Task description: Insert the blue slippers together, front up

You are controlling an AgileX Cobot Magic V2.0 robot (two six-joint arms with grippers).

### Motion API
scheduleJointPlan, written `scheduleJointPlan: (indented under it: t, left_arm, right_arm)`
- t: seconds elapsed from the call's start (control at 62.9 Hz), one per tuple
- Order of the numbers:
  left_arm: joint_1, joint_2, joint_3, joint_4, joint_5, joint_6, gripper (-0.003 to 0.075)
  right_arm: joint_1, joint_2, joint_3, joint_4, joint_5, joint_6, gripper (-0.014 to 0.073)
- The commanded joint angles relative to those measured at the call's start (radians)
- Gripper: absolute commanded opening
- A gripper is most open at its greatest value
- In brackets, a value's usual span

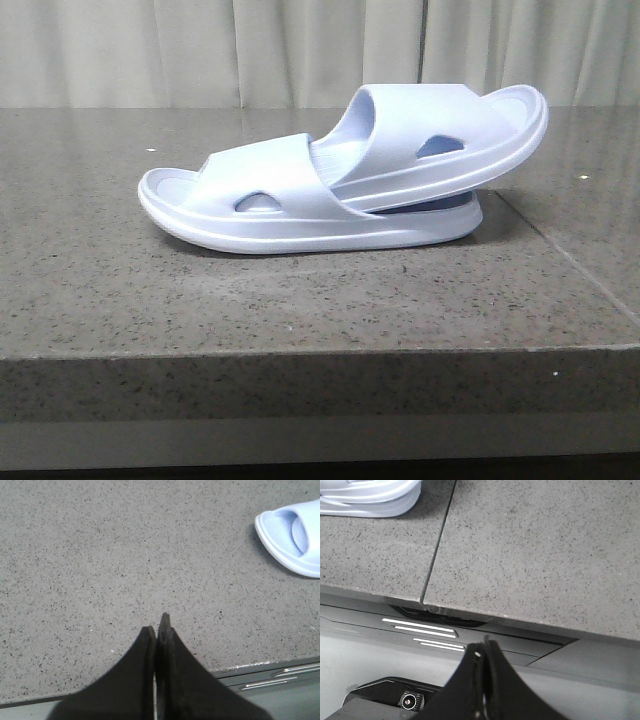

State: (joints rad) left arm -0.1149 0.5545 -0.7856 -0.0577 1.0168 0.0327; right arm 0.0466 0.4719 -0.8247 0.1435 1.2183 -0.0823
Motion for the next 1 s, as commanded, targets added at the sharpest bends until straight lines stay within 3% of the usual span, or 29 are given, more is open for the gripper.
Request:
scheduleJointPlan:
  t: [0.0, 0.556, 0.668, 0.843, 0.986]
  left_arm:
    - [0.0, 0.004, -0.024, -0.016, -0.072, -0.012, -0.002]
    - [0.007, -0.022, -0.007, -0.014, -0.094, -0.009, -0.002]
    - [0.04, -0.1, 0.086, -0.003, -0.245, -0.009, -0.002]
    - [0.087, -0.284, 0.361, -0.012, -0.632, -0.011, -0.002]
    - [0.091, -0.415, 0.562, -0.039, -0.842, -0.011, -0.002]
  right_arm:
    - [0.002, 0.006, -0.02, -0.003, -0.053, -0.003, -0.0118]
    - [0.002, 0.006, -0.02, -0.003, -0.051, -0.003, -0.0118]
    - [0.002, 0.006, -0.02, -0.003, -0.051, -0.003, -0.0118]
    - [0.002, 0.006, -0.02, -0.003, -0.051, -0.003, -0.0118]
    - [0.002, 0.006, -0.02, -0.003, -0.051, -0.003, -0.0118]
